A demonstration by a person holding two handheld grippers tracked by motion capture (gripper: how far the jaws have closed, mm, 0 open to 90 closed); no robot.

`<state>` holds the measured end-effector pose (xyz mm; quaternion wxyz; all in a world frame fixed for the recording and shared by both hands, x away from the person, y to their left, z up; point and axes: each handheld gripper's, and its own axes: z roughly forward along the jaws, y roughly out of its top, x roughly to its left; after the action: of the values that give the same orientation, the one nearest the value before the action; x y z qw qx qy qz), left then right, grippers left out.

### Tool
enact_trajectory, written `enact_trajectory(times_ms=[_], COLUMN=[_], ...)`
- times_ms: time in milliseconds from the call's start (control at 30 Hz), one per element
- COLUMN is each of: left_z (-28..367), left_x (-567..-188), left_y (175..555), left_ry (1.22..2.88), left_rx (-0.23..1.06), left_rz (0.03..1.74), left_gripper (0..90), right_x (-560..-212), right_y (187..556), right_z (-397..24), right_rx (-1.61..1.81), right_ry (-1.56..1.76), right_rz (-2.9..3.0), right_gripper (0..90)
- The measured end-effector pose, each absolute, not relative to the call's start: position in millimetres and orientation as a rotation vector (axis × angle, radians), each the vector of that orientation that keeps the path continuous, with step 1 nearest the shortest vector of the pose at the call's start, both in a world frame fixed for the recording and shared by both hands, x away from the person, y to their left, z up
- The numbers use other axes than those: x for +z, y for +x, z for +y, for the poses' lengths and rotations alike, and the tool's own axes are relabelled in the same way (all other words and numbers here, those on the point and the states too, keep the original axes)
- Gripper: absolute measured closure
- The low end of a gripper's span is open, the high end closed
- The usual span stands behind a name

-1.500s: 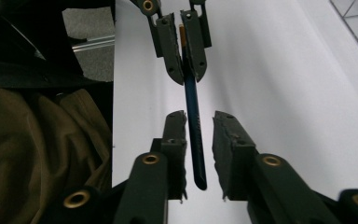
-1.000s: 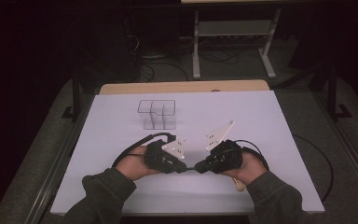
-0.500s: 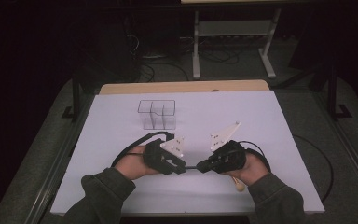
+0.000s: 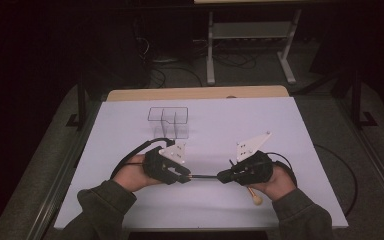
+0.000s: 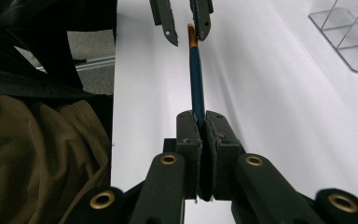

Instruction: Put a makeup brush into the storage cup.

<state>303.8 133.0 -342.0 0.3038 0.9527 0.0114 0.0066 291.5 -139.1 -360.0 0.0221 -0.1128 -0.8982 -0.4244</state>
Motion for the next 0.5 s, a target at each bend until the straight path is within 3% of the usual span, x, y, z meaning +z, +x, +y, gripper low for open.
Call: enact_trajectory(times_ms=[233, 500], left_z=[133.3, 133.0], left_x=[-345.0, -345.7], left_y=[306.2, 306.6], left_ry=[2.534, 2.539], left_rx=[0.009, -0.019], left_rz=[0.047, 0.026], left_gripper=[73.4, 80.4], right_x=[-359.2, -359.9], right_y=[290.8, 288.9], right_z=[-141.2, -140.2], right_rx=[-1.336, -1.354], right_ry=[-0.338, -0.309], right_rz=[-2.788, -2.78], right_gripper=[84.4, 84.3])
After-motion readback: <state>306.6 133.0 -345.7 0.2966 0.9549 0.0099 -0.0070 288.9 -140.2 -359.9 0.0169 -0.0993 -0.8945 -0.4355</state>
